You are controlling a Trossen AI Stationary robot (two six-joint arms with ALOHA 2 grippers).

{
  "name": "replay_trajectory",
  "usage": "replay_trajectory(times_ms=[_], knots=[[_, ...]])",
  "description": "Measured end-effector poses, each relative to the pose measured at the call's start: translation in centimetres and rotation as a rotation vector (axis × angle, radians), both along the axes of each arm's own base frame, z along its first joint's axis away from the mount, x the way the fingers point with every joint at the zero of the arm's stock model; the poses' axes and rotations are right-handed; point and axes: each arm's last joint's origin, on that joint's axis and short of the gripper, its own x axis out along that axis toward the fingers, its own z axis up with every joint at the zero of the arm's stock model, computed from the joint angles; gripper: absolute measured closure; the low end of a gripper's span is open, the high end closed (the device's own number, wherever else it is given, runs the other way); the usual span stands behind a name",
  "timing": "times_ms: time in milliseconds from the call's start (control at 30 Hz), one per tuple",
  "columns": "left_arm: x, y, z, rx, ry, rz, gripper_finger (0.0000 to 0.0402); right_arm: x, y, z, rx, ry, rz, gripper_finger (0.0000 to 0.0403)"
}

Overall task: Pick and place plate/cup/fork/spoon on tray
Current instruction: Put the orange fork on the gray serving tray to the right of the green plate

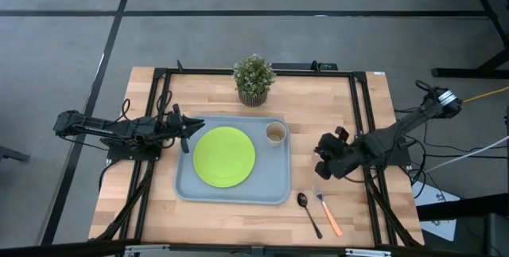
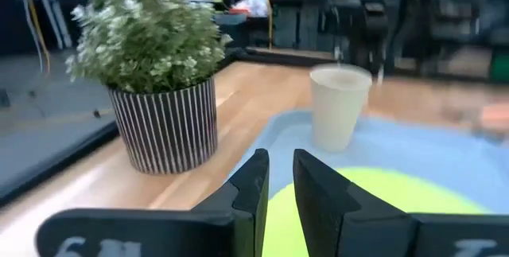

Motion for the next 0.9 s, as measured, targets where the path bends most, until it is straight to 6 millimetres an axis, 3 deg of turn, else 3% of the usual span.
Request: replay_trajectory(times_ms=[100, 367, 567, 900], knots=[[0.0, 0.0, -0.6, 0.072, 0.092, -0.027, 0.0348, -0.6, -0.4, -1.4, 0.048, -0.137, -0.001, 0.036], [0.0, -0.1, -0.7, 0.085, 0.098, -0.054, 0.0348, -1.2, -0.8, -3.3, 0.033, -0.279, 0.102, 0.036], [0.0, -0.1, -0.7, 0.06, 0.091, -0.048, 0.0348, -0.6, -0.5, -3.0, 0.118, -0.407, 0.079, 0.036], [0.0, 0.0, -0.6, 0.041, 0.082, -0.013, 0.0348, -0.4, 0.2, -2.7, 0.352, -0.39, 0.173, 0.036]])
